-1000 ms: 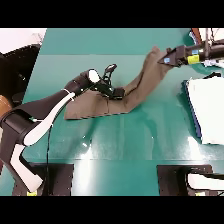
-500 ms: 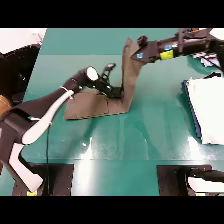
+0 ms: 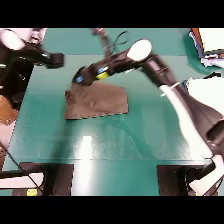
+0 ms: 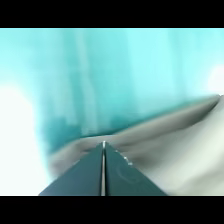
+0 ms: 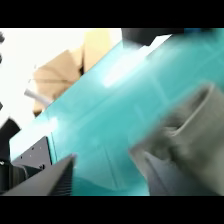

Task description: Fold the shirts.

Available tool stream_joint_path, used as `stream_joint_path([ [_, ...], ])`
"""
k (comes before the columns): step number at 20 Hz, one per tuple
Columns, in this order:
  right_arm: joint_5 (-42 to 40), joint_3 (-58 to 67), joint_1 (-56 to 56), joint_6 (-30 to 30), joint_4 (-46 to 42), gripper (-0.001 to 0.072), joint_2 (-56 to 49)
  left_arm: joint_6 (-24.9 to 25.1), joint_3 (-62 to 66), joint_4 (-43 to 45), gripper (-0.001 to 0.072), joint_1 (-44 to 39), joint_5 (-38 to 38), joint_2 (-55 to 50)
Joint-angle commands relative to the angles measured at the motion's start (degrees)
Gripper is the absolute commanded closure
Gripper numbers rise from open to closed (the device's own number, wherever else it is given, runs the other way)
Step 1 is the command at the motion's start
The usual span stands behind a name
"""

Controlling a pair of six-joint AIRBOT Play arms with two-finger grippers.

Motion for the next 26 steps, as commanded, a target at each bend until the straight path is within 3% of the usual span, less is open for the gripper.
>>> stream_joint_path([
  [1, 2.2, 1.0, 3.6, -3.0, -1.6, 0.0185, -4.2, 0.0, 0.0, 2.3, 0.0678, 6.5, -2.4, 5.3],
  [2, 4.8, -1.0, 2.3, -1.9, -4.1, 0.0247, -3.1, 0.0, 0.0, 2.3, 0.0678, 6.6, -3.3, 5.4],
  [3, 6.8, -3.2, 0.7, -0.8, -6.3, 0.0256, -1.9, 0.0, 0.0, 2.1, 0.0678, 6.5, -3.9, 5.4],
  [8, 6.5, -24.7, -13.5, 0.6, -9.6, 0.0256, 9.4, 0.4, -0.2, -0.6, 0.0678, 6.3, -4.8, 5.4],
  [11, 1.9, -38.8, -23.9, 5.5, -9.2, 0.0254, 14.6, 0.4, -0.2, -1.2, 0.0678, 6.3, -5.0, 5.4],
  [13, 1.1, -44.7, -29.5, 5.6, -5.9, 0.0102, 14.8, 0.4, -0.2, -2.5, 0.0678, 6.3, -4.9, 5.3],
  [16, 1.6, -46.7, -31.8, 4.8, -0.3, 0.0103, 10.8, 0.4, -0.2, -3.4, 0.0678, 6.3, -4.5, 5.3],
  [19, 1.2, -45.6, -28.4, 2.0, 7.5, 0.0112, 5.6, 0.4, -0.2, -3.8, 0.0678, 6.3, -4.6, 5.3],
  [22, 1.7, -39.5, -23.2, 1.5, 9.7, 0.0121, 0.0, 0.4, -0.2, -4.0, 0.0678, 6.3, -4.7, 5.3],
  [25, 1.7, -32.0, -17.8, 1.5, 10.5, 0.0256, -4.9, 0.4, -0.2, -5.4, 0.0678, 6.3, -4.7, 5.3],
  [26, 1.7, -29.8, -16.4, 1.4, 10.4, 0.0364, -6.0, 0.4, -0.2, -5.5, 0.0678, 6.3, -4.7, 5.3],
])
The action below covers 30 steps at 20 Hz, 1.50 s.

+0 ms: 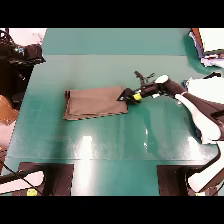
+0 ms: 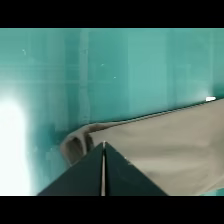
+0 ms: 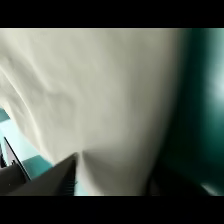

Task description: Fold the shirts.

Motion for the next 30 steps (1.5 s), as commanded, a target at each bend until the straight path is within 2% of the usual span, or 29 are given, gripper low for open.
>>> stream_joint_path([
  [1, 0.2, 7.7, 5.1, -0.4, 1.8, 0.0477, -4.8, 0.0, 0.0, -0.9, 0.0679, 0.0, -0.1, 0.0],
  [2, 0.2, 9.5, 5.6, -0.6, 1.7, 0.0606, -5.4, 0.0, 0.0, -1.4, 0.0679, 0.0, -0.2, 0.0],
  [3, 0.2, 11.2, 5.5, -1.6, 1.4, 0.0699, -5.5, 0.0, 0.0, -2.2, 0.0678, 0.0, -0.3, 0.0],
  [7, -1.5, 15.6, 1.2, -1.9, 0.9, 0.0699, -1.9, 0.1, 0.0, -2.7, 0.0679, -3.7, 0.2, 0.0],
  [10, -3.7, 14.6, -6.8, 1.5, -5.6, 0.0699, 5.6, 1.6, 0.0, -2.7, 0.0679, -9.1, 1.5, 0.0],
  [16, -6.0, 6.0, -31.6, 7.8, -16.8, 0.0699, 22.5, 1.5, 0.0, -2.8, 0.0678, -16.7, 5.7, 0.0],
  [21, -7.7, 0.7, -50.0, 7.7, -16.6, 0.0699, 30.3, 1.4, 0.0, -3.7, 0.0678, -18.1, 8.9, 0.0],
  [25, -9.7, 1.0, -54.7, 7.6, -16.2, 0.0699, 31.8, 1.0, 0.0, -3.7, 0.0678, -18.1, 9.0, 0.0],
  [30, -6.5, 10.5, -55.2, 6.6, -16.3, 0.0699, 32.1, 1.0, 0.0, -3.7, 0.0678, -18.1, 8.5, 0.0],
])
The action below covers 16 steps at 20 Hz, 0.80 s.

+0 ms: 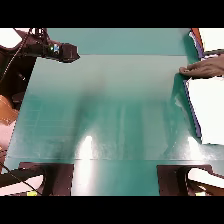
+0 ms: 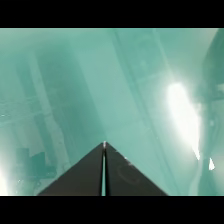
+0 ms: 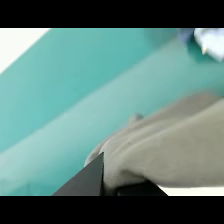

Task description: Fold the shirts.

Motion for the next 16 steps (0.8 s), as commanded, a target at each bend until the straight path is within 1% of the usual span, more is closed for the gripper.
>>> stream_joint_path([
  [1, 3.2, 6.2, -1.4, -0.4, -0.7, 0.0699, 1.1, -0.1, 0.0, -0.1, 0.0678, 0.0, -0.3, 0.0],
  [4, 7.4, 6.9, -3.1, 2.2, -6.2, 0.0699, 5.2, -0.1, 0.0, -0.1, 0.0678, 0.0, -0.9, 0.0],
  [7, 8.8, 0.9, -5.4, 3.9, -13.1, 0.0699, 12.0, -0.1, 0.0, -0.1, 0.0678, 0.0, -1.0, 0.0],
  [9, 11.9, -5.1, -8.0, 3.9, -15.1, 0.0699, 16.7, -0.1, 0.0, -0.1, 0.0678, 0.0, -1.1, 0.0],
  [11, 14.1, -12.2, -10.0, 5.3, -18.3, 0.0698, 20.7, 0.0, 0.0, -0.1, 0.0677, 0.0, -1.3, 0.0],
  [14, 14.2, -24.5, -13.2, 6.0, -21.5, 0.0697, 25.6, 0.0, 0.0, -0.1, 0.0678, 0.0, -1.4, 0.0],
  [16, 14.1, -31.5, -15.6, 6.0, -21.5, 0.0693, 27.0, 0.0, 0.0, 0.0, 0.0678, 0.0, -1.8, 0.0],
])
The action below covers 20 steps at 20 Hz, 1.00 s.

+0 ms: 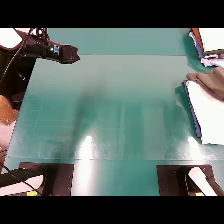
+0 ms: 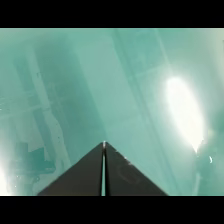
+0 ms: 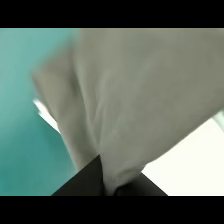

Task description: Fold the shirts.

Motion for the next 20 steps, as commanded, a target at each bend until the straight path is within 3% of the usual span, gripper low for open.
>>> stream_joint_path([
  [1, 1.0, -12.3, -4.2, 0.5, -2.4, 0.0682, 3.5, 0.5, 0.0, 0.0, 0.0678, 0.0, -0.6, 0.0],
  [2, 0.9, -14.5, -5.4, 0.5, -2.4, 0.0575, 3.5, 0.5, 0.0, 0.0, 0.0678, 0.0, -0.9, 0.0],
  [4, 0.7, -17.0, -7.5, 0.3, -2.4, 0.0168, 3.5, 0.5, 0.0, 0.0, 0.0678, 0.0, -1.2, 0.0],
  [5, 1.3, -16.8, -8.3, 0.3, -2.3, 0.0105, 3.5, 0.5, 0.0, 0.0, 0.0678, 0.0, -1.3, 0.0],
  [10, 6.1, -6.3, -2.6, 0.3, 5.0, 0.0105, 3.5, 0.5, 0.0, 0.0, 0.0678, 0.0, -1.3, 0.0],
  [18, -1.1, 0.0, 31.4, 0.2, 6.6, 0.0133, 2.5, 0.5, 0.0, 0.2, 0.0678, 0.0, -0.1, 0.0],
  [20, -1.1, 0.0, 37.2, 0.2, 6.6, 0.0377, 0.6, 0.4, 0.0, 0.2, 0.0677, 0.0, 0.9, 0.0],
])
